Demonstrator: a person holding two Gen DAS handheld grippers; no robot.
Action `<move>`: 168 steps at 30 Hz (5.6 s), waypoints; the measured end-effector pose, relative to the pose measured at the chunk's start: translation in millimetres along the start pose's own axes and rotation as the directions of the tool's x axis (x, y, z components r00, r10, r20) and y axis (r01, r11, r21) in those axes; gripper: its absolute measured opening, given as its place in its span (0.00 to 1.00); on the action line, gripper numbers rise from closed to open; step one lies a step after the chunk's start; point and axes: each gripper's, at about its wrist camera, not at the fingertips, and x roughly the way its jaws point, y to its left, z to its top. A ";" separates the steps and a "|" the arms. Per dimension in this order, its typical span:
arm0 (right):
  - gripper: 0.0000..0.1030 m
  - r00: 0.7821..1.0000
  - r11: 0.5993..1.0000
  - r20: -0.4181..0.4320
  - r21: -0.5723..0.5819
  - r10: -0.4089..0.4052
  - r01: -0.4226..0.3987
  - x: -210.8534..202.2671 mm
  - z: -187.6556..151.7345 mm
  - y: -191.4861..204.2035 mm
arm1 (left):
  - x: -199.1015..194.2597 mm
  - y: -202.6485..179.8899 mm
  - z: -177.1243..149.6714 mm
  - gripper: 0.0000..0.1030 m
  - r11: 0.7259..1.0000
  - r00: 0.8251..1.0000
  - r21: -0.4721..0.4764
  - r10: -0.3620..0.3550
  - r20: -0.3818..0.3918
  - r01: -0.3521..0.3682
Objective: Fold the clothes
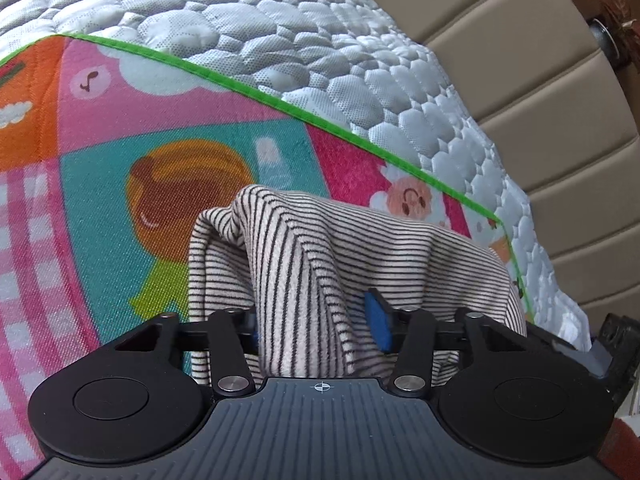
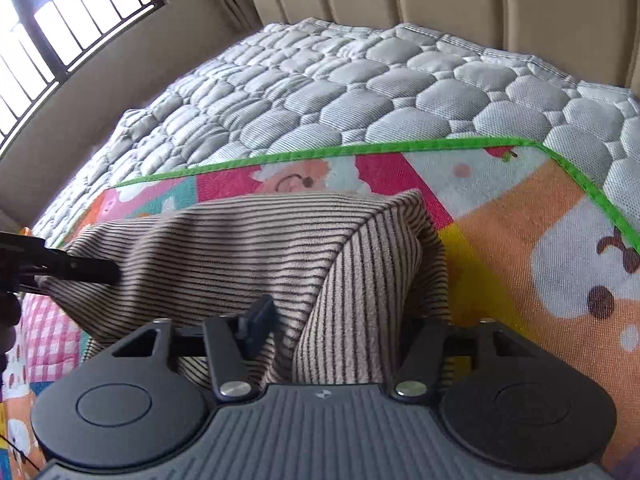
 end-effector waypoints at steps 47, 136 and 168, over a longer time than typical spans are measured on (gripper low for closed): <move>0.20 0.968 0.966 -0.161 0.206 0.192 -0.157 -43.9 -48.2 -25.6 | -37.6 12.1 -72.4 0.36 0.990 0.993 0.141 0.013 -0.119 0.004; 0.27 0.990 0.990 -0.025 0.001 0.138 -0.138 39.7 34.6 28.0 | 50.7 -34.8 11.0 0.51 0.966 1.000 0.258 0.007 0.023 -0.013; 1.00 0.996 0.992 -0.080 -0.119 -0.044 0.034 2.4 -70.2 36.9 | 14.9 -36.4 -89.1 0.86 0.905 0.990 0.409 0.139 -0.031 -0.115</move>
